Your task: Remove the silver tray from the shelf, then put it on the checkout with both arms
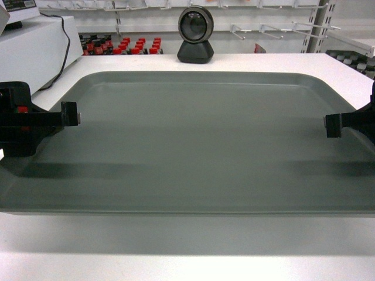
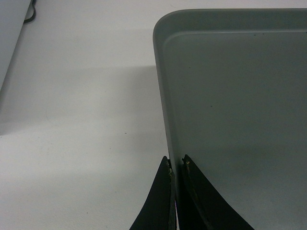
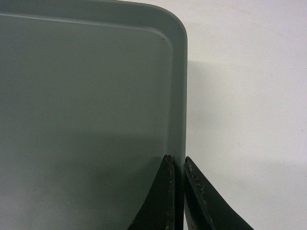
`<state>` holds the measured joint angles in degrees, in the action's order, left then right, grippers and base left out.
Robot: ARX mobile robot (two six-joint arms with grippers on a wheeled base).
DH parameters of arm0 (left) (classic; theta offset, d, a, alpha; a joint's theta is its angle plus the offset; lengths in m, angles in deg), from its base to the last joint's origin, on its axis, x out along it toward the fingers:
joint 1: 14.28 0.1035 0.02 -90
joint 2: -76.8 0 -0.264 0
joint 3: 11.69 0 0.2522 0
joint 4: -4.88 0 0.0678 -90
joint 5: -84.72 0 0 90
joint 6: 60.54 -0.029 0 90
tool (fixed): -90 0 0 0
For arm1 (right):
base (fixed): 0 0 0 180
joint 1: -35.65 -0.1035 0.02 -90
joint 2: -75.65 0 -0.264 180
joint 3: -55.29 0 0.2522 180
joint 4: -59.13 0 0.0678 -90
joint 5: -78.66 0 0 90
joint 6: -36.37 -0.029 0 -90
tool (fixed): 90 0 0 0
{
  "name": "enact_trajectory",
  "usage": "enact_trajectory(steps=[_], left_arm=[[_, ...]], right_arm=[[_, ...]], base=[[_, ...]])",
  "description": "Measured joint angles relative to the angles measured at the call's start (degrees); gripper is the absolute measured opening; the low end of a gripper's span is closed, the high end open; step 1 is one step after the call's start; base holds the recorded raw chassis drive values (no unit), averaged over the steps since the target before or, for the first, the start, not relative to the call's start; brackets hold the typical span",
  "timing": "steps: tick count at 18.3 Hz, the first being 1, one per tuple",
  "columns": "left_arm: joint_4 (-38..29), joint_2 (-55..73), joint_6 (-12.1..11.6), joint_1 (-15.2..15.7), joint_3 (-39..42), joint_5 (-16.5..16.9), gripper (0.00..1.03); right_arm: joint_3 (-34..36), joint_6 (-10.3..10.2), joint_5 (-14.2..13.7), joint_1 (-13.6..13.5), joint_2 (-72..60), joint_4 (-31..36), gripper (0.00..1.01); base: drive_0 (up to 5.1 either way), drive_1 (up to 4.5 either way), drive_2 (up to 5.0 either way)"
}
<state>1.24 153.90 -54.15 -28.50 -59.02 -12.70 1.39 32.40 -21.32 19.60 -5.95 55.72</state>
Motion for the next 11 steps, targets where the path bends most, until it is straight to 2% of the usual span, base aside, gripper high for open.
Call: enact_trajectory(steps=[10, 11], left_arm=[[-0.4, 0.0, -0.2, 0.0, 0.0, -0.4, 0.03], [-6.0, 1.2, -2.3, -1.7, 0.9, -5.3, 0.03]], right_arm=[[0.0, 0.0, 0.0, 0.0, 0.0, 0.0, 0.03], [1.7, 0.5, 1.2, 0.3, -0.4, 6.6, 0.03]], base=[[0.0, 0.0, 0.0], [0.0, 0.0, 0.0]])
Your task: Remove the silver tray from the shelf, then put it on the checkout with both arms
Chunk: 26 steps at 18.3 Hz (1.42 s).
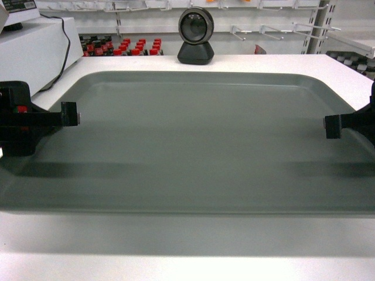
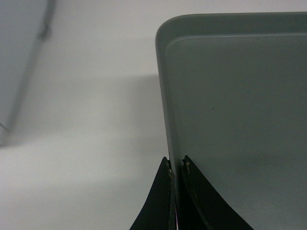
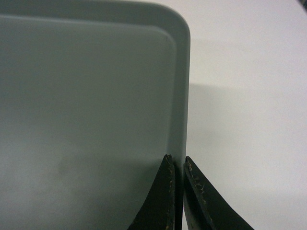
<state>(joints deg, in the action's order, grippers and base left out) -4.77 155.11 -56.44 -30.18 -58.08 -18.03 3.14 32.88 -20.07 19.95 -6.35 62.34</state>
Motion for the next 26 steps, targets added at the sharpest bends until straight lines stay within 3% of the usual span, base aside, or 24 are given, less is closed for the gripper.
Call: enact_trajectory(steps=[1, 2, 4, 9, 12, 13, 16, 26], left_arm=[[-6.0, 2.4, -3.4, -2.0, -0.3, -8.7, 0.03], [-7.8, 4.1, -5.9, -3.3, -1.7, -13.4, 0.03], [-7.8, 7.1, -8.7, -4.4, -5.7, -17.9, 0.03], [-3.0, 16.1, -9.0, -4.5, -15.8, -16.4, 0.03], [1.8, 20.9, -6.9, -4.0, -21.9, -14.3, 0.03], [3.5, 23.3, -5.8, -3.7, -24.4, -14.4, 0.03], [4.6, 27.5, -5.6, -3.1, -27.4, -15.0, 0.03], [4.3, 33.4, -5.9, -2.7, -30.2, -14.4, 0.03]], right_arm=[[1.4, 0.8, 1.3, 0.5, -1.0, 6.6, 0.03], [1.3, 1.6, 2.1, 1.3, -2.5, 11.0, 0.03], [-0.8, 2.1, 4.2, 3.1, -5.0, 11.5, 0.03], [-10.1, 3.8, 7.5, 7.2, -12.1, 4.9, 0.03], [-16.7, 6.9, 7.9, 8.7, -18.4, 2.9, 0.03], [-21.2, 9.0, 8.0, 8.7, -22.1, 1.0, 0.03], [-26.3, 10.7, 7.9, 8.7, -27.2, -0.8, 0.03], [-27.5, 12.0, 6.1, 9.0, -31.5, -0.4, 0.03]], base=[[0.0, 0.0, 0.0], [0.0, 0.0, 0.0], [0.0, 0.0, 0.0], [0.0, 0.0, 0.0], [0.0, 0.0, 0.0], [0.0, 0.0, 0.0], [0.0, 0.0, 0.0], [0.0, 0.0, 0.0]])
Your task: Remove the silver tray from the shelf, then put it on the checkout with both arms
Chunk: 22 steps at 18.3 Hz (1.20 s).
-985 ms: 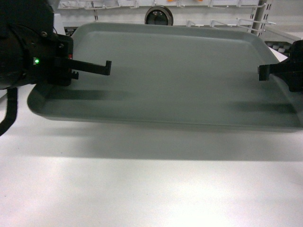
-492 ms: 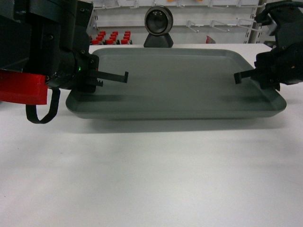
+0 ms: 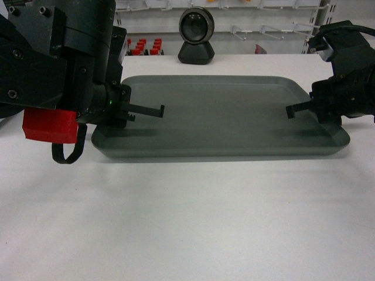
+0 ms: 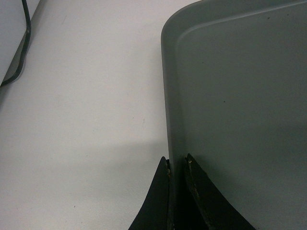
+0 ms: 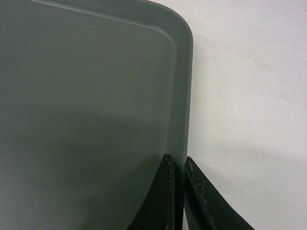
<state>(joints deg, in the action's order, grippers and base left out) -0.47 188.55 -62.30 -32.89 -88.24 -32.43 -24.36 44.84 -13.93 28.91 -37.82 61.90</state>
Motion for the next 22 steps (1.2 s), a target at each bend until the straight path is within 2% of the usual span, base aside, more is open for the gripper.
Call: enact_trajectory(steps=[2, 3, 4, 5, 8, 9, 17, 18, 20, 22], left_arm=[[-0.2, 0.5, -1.8, 0.0, -0.1, -0.7, 0.18], [-0.5, 0.6, -3.5, 0.7, -0.6, -1.6, 0.47], [-1.0, 0.5, -3.7, 1.3, -0.9, -1.9, 0.83], [0.0, -4.2, 0.4, 1.5, -0.9, 2.3, 0.98], [-0.8, -10.6, 5.8, 1.6, -0.1, 5.9, 0.98], [-1.8, -13.5, 8.5, 1.9, 1.2, 7.3, 0.98], [-3.3, -18.3, 12.0, 3.0, 3.7, 8.0, 0.98], [-3.4, -20.7, 12.9, 3.8, 5.0, 7.9, 0.98], [-5.1, -26.4, 12.9, 5.3, 8.7, 6.4, 0.98], [-6.0, -28.5, 11.8, 5.8, 9.9, 6.2, 0.98]], right_arm=[[0.0, 0.1, -0.2, 0.0, 0.0, 0.0, 0.03], [0.0, 4.1, -1.5, 0.1, -0.1, 0.5, 0.29], [-0.1, 4.9, -1.9, 0.8, 0.0, 0.6, 0.66], [-0.1, -2.1, 2.6, 1.5, 1.2, 2.4, 1.0], [0.1, -8.6, 4.8, 1.6, 5.0, 5.3, 0.98], [0.8, -10.7, 5.1, 1.6, 7.3, 7.8, 0.98], [3.4, -14.1, 5.8, 1.6, 11.8, 11.3, 0.98], [5.1, -15.9, 6.0, 1.6, 14.2, 12.2, 0.98], [9.7, -19.5, 5.9, 1.5, 19.5, 13.4, 0.98], [13.0, -20.6, 4.8, 1.0, 22.5, 14.1, 0.98]], base=[[0.0, 0.0, 0.0], [0.0, 0.0, 0.0], [0.0, 0.0, 0.0], [0.0, 0.0, 0.0], [0.0, 0.0, 0.0], [0.0, 0.0, 0.0], [0.0, 0.0, 0.0], [0.0, 0.0, 0.0], [0.0, 0.0, 0.0], [0.0, 0.0, 0.0]])
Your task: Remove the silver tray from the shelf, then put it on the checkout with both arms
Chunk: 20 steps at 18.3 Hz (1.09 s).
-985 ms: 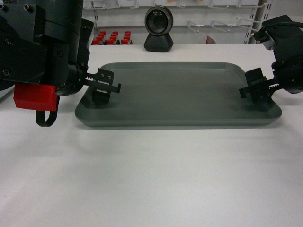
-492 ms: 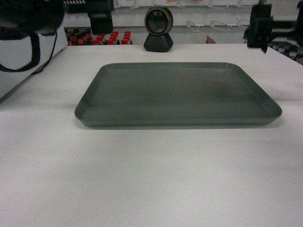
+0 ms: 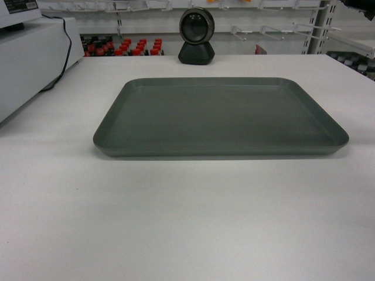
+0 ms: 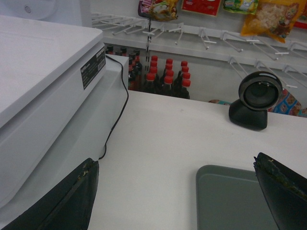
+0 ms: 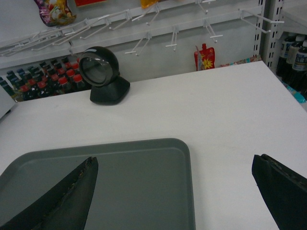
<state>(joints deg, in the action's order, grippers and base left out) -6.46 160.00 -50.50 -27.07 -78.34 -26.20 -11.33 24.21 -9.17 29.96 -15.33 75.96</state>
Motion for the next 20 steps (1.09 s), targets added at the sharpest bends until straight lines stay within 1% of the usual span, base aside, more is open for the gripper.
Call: enact_trajectory(steps=[1, 2, 3, 4, 5, 6, 7, 9, 10, 11, 13, 14, 15, 16, 18, 20], left_arm=[[0.3, 0.1, 0.0, 0.4, 0.1, 0.3, 0.98], [-4.7, 0.4, -1.9, 1.1, 2.1, 3.1, 0.94], [-10.3, -0.9, -4.9, 2.3, 6.6, 8.4, 0.83], [-12.7, -3.9, -6.9, 3.5, 12.4, 11.1, 0.72], [-13.0, -7.7, -7.8, 4.8, 17.1, 12.3, 0.61], [-14.5, -11.6, -8.5, 5.7, 20.9, 13.2, 0.5], [-16.1, -14.1, -8.8, 6.1, 23.4, 13.8, 0.41], [-17.4, -18.1, -9.0, 7.1, 29.7, 15.2, 0.19], [-17.4, -19.2, -9.0, 7.5, 32.2, 15.7, 0.1], [-17.5, -20.9, -9.0, 8.1, 34.7, 16.1, 0.0], [-18.1, -24.8, -9.0, 8.9, 37.9, 16.8, 0.01], [-18.0, -27.0, -9.0, 10.9, 39.6, 19.8, 0.01], [-17.4, -28.9, -9.1, 12.5, 41.3, 20.5, 0.01], [-16.7, -30.5, -9.0, 13.2, 42.7, 20.3, 0.01], [-15.6, -33.9, -9.1, 12.6, 44.6, 20.9, 0.01], [-13.6, -37.7, -9.1, 12.7, 46.4, 20.9, 0.01]], right_arm=[[0.7, -0.2, -0.1, -0.3, 0.1, 0.0, 0.98], [3.3, 1.8, -4.0, -0.9, 0.0, 6.8, 0.92], [7.6, 5.4, -7.3, -1.0, 1.5, 12.1, 0.81], [12.5, 8.0, -8.0, -0.8, 5.0, 13.2, 0.7], [16.1, 9.5, -8.2, -0.6, 9.3, 11.6, 0.59], [18.8, 10.4, -8.3, -0.7, 14.0, 10.0, 0.48], [21.1, 10.8, -8.2, -0.5, 17.4, 11.4, 0.39], [26.9, 11.2, -7.3, 0.4, 23.0, 13.7, 0.17], [29.6, 11.3, -6.9, 1.0, 24.1, 13.9, 0.07], [32.8, 11.7, -6.6, 1.6, 25.2, 13.9, 0.02], [36.7, 11.8, -5.9, 2.1, 28.9, 14.1, 0.02], [38.3, 11.8, -2.6, 4.4, 31.5, 14.3, 0.02], [39.7, 11.8, -2.5, 5.8, 33.6, 14.3, 0.02], [41.6, 11.8, -2.7, 6.1, 35.3, 13.7, 0.02], [43.9, 11.8, -2.1, 5.7, 38.2, 12.3, 0.02], [45.9, 11.8, -2.2, 5.7, 42.4, 10.7, 0.02]], base=[[0.0, 0.0, 0.0], [0.0, 0.0, 0.0], [0.0, 0.0, 0.0], [0.0, 0.0, 0.0], [0.0, 0.0, 0.0], [0.0, 0.0, 0.0], [0.0, 0.0, 0.0], [0.0, 0.0, 0.0], [0.0, 0.0, 0.0], [0.0, 0.0, 0.0], [0.0, 0.0, 0.0], [0.0, 0.0, 0.0], [0.0, 0.0, 0.0], [0.0, 0.0, 0.0], [0.0, 0.0, 0.0], [0.0, 0.0, 0.0]])
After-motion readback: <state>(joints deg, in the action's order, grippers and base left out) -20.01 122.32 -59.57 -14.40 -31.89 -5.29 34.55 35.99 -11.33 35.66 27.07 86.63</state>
